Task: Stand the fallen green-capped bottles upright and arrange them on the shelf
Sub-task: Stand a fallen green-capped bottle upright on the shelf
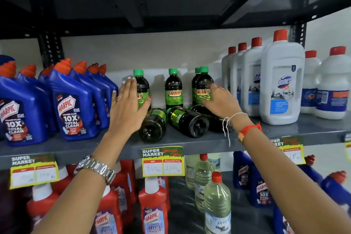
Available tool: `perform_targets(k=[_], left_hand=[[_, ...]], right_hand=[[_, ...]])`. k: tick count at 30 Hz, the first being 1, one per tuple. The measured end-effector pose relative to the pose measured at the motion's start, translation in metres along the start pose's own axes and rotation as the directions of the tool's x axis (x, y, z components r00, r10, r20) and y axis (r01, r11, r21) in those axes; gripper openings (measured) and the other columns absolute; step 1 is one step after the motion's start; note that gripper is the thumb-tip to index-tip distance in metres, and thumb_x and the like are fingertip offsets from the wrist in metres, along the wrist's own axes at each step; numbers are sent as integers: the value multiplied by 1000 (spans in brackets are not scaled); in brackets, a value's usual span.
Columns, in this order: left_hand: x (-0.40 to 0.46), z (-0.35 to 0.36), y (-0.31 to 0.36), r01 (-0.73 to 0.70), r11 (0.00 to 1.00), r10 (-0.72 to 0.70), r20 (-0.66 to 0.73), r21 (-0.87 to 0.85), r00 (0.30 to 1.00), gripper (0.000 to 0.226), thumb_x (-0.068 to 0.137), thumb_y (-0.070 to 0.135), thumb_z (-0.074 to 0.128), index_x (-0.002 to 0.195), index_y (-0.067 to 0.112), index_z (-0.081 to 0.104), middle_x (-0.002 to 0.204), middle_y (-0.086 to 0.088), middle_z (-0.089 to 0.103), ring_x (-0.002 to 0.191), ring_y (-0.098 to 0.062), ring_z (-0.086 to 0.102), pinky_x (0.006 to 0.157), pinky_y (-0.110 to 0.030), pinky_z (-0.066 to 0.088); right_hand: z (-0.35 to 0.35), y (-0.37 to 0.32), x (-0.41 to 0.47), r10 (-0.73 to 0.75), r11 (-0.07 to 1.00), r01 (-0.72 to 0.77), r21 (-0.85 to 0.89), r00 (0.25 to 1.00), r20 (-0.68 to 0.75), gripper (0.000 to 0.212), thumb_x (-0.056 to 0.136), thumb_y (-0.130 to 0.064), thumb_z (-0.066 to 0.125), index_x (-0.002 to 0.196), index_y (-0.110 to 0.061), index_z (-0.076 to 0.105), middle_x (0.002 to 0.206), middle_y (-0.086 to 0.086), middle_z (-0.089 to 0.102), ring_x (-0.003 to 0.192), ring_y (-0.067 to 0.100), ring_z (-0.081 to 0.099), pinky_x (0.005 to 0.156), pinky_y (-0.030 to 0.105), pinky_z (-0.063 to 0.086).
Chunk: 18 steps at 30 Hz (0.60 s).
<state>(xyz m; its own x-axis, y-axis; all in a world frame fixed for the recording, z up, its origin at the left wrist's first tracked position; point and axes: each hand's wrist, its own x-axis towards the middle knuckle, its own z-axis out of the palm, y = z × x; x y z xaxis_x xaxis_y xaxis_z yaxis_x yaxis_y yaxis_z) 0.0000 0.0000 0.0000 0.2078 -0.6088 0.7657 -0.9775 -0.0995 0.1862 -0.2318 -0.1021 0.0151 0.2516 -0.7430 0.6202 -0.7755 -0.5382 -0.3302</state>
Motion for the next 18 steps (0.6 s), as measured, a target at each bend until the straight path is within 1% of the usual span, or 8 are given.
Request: perform_targets(k=[1, 4, 6, 8, 10, 13, 16, 18], left_hand=[[-4, 0, -5, 30, 999, -30, 5, -21, 1000, 74, 91, 50, 31, 150, 12, 7, 160, -7, 7, 148, -20, 6, 120, -42, 3], [-18, 1, -25, 110, 987, -104, 57, -120, 993, 72, 92, 46, 36, 150, 12, 9, 160, -7, 9, 148, -21, 9, 120, -41, 10], [-28, 3, -35, 159, 976, -141, 122, -147, 982, 72, 92, 45, 37, 150, 14, 8, 160, -6, 9, 148, -20, 9, 119, -39, 12], [-33, 2, -43, 196, 972, -165, 217, -132, 962, 71, 92, 47, 35, 151, 16, 8, 160, -4, 9, 147, -18, 11, 118, -39, 13], [-37, 1, -48, 231, 970, -193, 339, -78, 921, 71, 91, 51, 31, 151, 19, 8, 160, -1, 9, 147, -18, 13, 117, -40, 17], [-37, 2, -55, 279, 960, -256, 495, 28, 830, 72, 89, 57, 28, 150, 22, 14, 160, -2, 15, 145, -23, 20, 114, -43, 22], [-36, -3, -59, 282, 954, -281, 622, 100, 731, 86, 69, 72, 29, 138, 22, 38, 150, -10, 38, 132, -30, 41, 107, -45, 33], [-37, -3, -59, 238, 960, -274, 648, 145, 710, 86, 65, 74, 28, 129, 21, 46, 144, -10, 45, 126, -30, 46, 103, -45, 37]], right_hand=[[1, 2, 0, 36, 999, -35, -2, 998, 47, 49, 84, -32, 57, 124, -7, 45, 119, 18, 60, 113, 36, 53, 80, 39, 43], [1, 4, -2, 129, 991, -118, -67, 972, 194, 54, 85, -43, 55, 126, -10, 46, 125, 16, 59, 115, 34, 55, 91, 41, 46], [0, 4, 0, 157, 984, -126, -123, 945, 288, 56, 85, -49, 51, 128, -12, 47, 129, 14, 57, 117, 33, 54, 96, 42, 44], [-3, 3, 5, 162, 983, -111, -148, 901, 402, 58, 86, -50, 50, 131, -13, 45, 135, 13, 52, 121, 32, 50, 102, 41, 41], [-8, 1, 9, 176, 983, -121, -139, 843, 509, 61, 86, -47, 53, 137, -14, 41, 143, 11, 45, 128, 30, 45, 106, 39, 37], [-13, -3, 12, 181, 980, -101, -171, 810, 558, 66, 85, -47, 56, 139, -13, 39, 146, 10, 42, 130, 28, 43, 105, 36, 36], [-18, -7, 13, 209, 976, -129, -177, 792, 574, 63, 87, -46, 55, 137, -9, 42, 144, 11, 44, 131, 29, 43, 104, 35, 35], [-18, -7, 13, 221, 975, -171, -140, 778, 588, 65, 85, -44, 59, 136, -8, 43, 144, 11, 45, 131, 29, 43, 105, 35, 35]])
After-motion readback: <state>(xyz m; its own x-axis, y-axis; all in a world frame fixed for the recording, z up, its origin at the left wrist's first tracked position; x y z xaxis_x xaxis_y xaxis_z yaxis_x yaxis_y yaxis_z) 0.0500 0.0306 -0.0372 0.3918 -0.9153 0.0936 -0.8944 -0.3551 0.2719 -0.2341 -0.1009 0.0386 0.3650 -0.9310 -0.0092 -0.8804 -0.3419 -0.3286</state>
